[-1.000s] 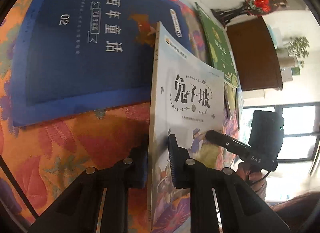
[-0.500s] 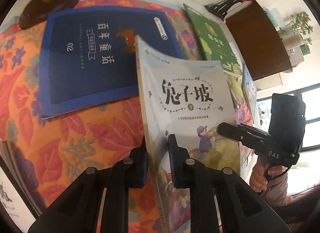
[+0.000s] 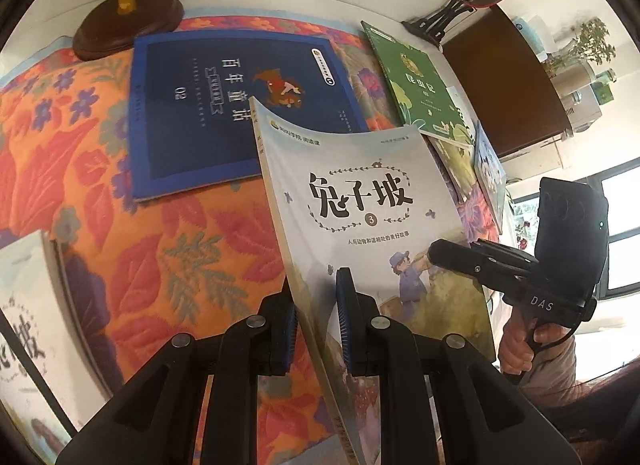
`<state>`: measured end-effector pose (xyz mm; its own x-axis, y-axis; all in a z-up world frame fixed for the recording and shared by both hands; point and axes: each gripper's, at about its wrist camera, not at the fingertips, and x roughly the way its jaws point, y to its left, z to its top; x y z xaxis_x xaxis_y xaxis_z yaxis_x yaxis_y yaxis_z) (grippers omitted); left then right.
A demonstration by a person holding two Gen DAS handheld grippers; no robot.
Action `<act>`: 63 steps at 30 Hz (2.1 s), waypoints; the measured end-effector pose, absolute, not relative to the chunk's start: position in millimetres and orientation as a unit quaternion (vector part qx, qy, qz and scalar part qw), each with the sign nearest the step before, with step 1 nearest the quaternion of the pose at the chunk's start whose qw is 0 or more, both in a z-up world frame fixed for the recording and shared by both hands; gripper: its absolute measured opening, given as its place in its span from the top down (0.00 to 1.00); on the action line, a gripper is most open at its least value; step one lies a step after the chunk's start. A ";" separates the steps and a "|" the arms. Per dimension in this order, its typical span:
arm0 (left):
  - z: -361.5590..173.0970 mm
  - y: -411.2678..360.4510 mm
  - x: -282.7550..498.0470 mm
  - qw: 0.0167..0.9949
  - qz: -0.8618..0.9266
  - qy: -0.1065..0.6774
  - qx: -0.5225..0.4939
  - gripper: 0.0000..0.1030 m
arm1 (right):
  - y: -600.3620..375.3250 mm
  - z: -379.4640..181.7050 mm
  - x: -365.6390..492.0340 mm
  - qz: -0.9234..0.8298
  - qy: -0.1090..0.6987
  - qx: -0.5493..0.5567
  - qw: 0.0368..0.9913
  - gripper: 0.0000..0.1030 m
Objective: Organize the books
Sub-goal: 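Lift the white farmer-cover book with both grippers and carry it toward the stack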
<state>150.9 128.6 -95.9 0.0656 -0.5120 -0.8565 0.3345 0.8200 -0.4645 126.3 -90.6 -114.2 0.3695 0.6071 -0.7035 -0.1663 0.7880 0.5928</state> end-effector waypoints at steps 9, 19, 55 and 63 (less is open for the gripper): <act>-81.4 156.2 133.1 0.744 -0.280 0.602 -0.073 0.86 | -62.5 -104.2 115.5 0.265 0.490 0.210 0.803 0.87; -63.9 198.4 113.0 0.763 -0.261 0.585 -0.087 0.86 | -18.6 -87.5 103.7 0.287 0.480 0.198 0.805 0.87; -60.6 391.9 62.1 0.803 -0.168 0.550 -0.158 0.85 | 178.4 -82.3 108.3 0.369 0.486 0.142 0.780 0.87; -76.7 407.7 67.2 0.800 -0.155 0.559 -0.154 0.84 | 195.7 -99.0 117.7 0.370 0.502 0.143 0.769 0.87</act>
<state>67.2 407.7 -76.7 0.3276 -0.4203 -0.8462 0.0763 0.9044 -0.4197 117.7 195.7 -99.0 0.2223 0.7117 -0.6663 -0.4248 0.6859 0.5909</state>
